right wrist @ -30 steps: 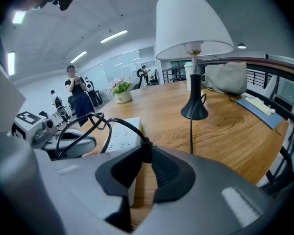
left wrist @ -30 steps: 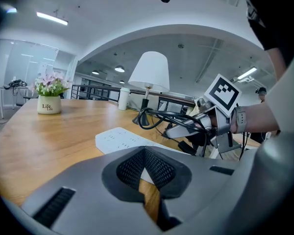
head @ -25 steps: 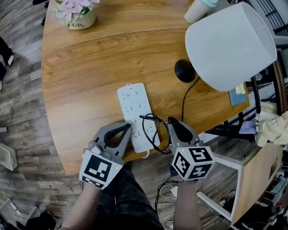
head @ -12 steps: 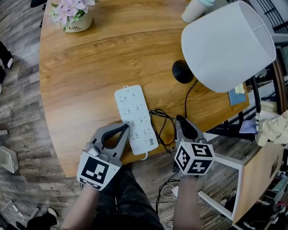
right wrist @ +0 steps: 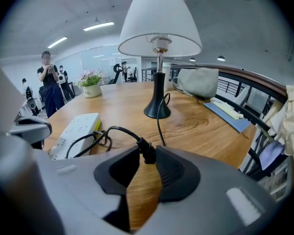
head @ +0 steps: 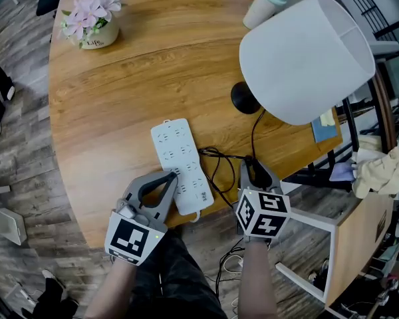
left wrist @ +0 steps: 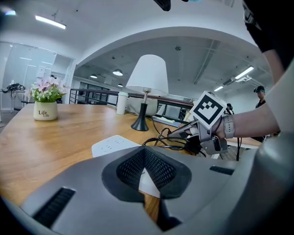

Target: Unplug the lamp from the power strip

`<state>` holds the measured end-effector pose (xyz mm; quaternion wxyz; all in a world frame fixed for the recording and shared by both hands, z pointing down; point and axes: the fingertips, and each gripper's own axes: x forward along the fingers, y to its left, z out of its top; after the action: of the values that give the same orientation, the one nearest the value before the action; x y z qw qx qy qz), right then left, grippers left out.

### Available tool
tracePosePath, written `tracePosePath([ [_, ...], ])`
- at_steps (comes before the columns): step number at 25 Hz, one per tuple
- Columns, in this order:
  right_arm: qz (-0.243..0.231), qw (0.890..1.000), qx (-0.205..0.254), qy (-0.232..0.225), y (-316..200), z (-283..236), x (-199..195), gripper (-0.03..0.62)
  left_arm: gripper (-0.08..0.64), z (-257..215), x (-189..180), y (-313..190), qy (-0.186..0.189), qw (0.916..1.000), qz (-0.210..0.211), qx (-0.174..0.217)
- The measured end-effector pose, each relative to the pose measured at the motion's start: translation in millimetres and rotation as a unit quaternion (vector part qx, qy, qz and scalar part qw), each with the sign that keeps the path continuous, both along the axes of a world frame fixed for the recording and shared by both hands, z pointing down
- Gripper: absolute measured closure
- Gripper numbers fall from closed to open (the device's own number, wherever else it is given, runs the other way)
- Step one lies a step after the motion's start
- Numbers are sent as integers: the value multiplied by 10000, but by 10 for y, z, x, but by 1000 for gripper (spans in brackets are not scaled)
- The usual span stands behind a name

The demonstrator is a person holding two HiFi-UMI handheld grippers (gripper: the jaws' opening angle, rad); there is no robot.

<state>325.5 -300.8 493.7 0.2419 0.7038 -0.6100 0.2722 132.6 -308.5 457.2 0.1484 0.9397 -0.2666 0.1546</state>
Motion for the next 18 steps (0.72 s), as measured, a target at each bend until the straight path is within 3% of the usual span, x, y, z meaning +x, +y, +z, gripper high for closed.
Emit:
tracePosePath([
  [11,-10,9999,102,139,50,-192,74,462,563,-43,69,52,41,10000,71,-51],
  [18,-68,9999,105,-88,118,-184,10,440,563,-68,95,97,78,9998,130,108],
])
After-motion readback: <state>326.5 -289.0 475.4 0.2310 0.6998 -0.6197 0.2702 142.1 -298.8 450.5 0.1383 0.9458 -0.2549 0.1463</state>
